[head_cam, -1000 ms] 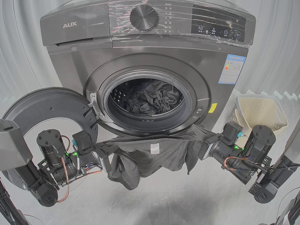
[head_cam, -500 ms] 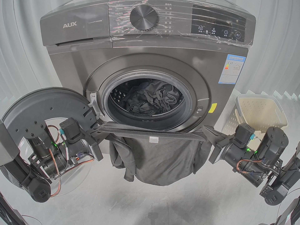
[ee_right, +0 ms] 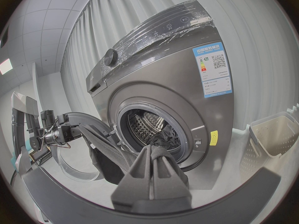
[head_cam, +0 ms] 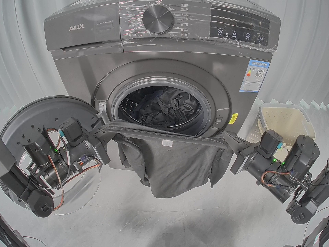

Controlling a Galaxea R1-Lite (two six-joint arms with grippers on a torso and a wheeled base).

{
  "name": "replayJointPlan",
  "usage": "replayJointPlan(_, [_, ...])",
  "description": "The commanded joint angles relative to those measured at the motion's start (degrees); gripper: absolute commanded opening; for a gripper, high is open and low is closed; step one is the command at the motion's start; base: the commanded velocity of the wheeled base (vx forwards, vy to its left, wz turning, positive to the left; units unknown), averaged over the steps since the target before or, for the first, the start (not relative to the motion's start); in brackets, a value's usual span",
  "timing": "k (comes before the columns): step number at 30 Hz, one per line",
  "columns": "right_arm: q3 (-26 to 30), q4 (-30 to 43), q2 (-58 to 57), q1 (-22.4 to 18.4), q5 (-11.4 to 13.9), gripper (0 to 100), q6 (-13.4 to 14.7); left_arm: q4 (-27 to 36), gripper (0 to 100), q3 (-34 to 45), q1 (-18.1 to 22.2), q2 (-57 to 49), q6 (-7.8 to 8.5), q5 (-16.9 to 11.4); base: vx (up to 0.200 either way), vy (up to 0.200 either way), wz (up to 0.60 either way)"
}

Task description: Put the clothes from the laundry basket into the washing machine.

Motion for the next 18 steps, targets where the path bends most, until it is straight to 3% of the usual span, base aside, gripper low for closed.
replayJointPlan(1, [-1.05,-0.12,0.13,0.24,-0.01,0,0.17,-0.04,0,-0.31,0.07,-0.36,-0.04,0.06,0.0,0.0,0.0])
replayJointPlan(10, [-2.19,-0.12,0.31,0.51,0.08,0,0.43,0.05,0,-0.13,-0.1,-0.89,0.4,0.06,0.0,0.0,0.0])
replayJointPlan(13, [-2.1,-0.12,1.1,0.95,-0.1,0,0.52,0.14,0,0.57,-1.24,-2.65,-0.13,0.06,0.0,0.0,0.0])
replayJointPlan(15, [-2.28,-0.12,2.59,1.56,-0.45,0,0.78,0.05,0,0.13,-2.47,-2.12,0.84,0.59,0.0,0.0,0.0])
replayJointPlan(17, [-2.54,-0.12,2.77,1.65,-0.8,0,1.05,0.14,0,0.13,-2.56,-2.3,0.84,0.67,0.0,0.0,0.0])
replayJointPlan(18, [-3.24,-0.12,2.77,1.65,-1.24,0,1.49,0.14,0,0.31,-2.47,-2.74,0.05,0.76,0.0,0.0,0.0])
